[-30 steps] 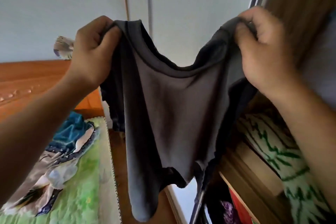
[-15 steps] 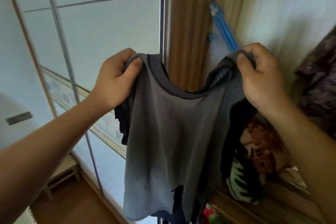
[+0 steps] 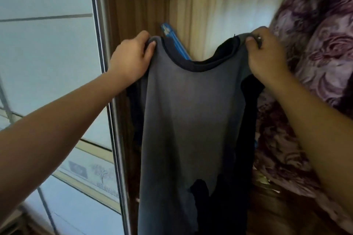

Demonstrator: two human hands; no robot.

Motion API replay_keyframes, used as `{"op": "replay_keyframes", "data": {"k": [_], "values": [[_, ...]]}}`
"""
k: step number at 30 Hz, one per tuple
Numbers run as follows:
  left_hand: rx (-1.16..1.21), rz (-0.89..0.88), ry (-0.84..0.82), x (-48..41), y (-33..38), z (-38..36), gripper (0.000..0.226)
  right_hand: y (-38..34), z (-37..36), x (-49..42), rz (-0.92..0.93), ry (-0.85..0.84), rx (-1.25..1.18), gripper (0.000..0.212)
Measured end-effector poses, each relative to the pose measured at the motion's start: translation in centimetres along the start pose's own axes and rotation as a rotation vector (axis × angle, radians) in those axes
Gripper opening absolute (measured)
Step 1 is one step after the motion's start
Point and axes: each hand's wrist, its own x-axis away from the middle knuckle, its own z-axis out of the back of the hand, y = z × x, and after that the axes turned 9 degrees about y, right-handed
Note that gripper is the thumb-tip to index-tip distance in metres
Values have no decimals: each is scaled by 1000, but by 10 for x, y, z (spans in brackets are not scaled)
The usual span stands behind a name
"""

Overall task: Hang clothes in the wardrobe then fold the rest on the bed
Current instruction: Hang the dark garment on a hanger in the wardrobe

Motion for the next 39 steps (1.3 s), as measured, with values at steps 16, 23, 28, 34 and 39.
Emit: {"op": "replay_keyframes", "data": {"k": [16,23,28,34,39], "values": [[-215,-112,-107,-144,8,-105,37,68,53,-113,355,-34,774,25],[-141,-107,-182,-107,-24,-190,37,105,17,-79,183,-191,925,32],[-77,-71,-295,-62,-47,-249,35,148,-15,-36,81,-296,933,35],[-157,-59,-531,23,-57,-313,32,212,-48,38,-65,-471,881,28],[-148,-91,-691,96,-64,-347,30,251,-72,115,-258,-646,835,49]]}}
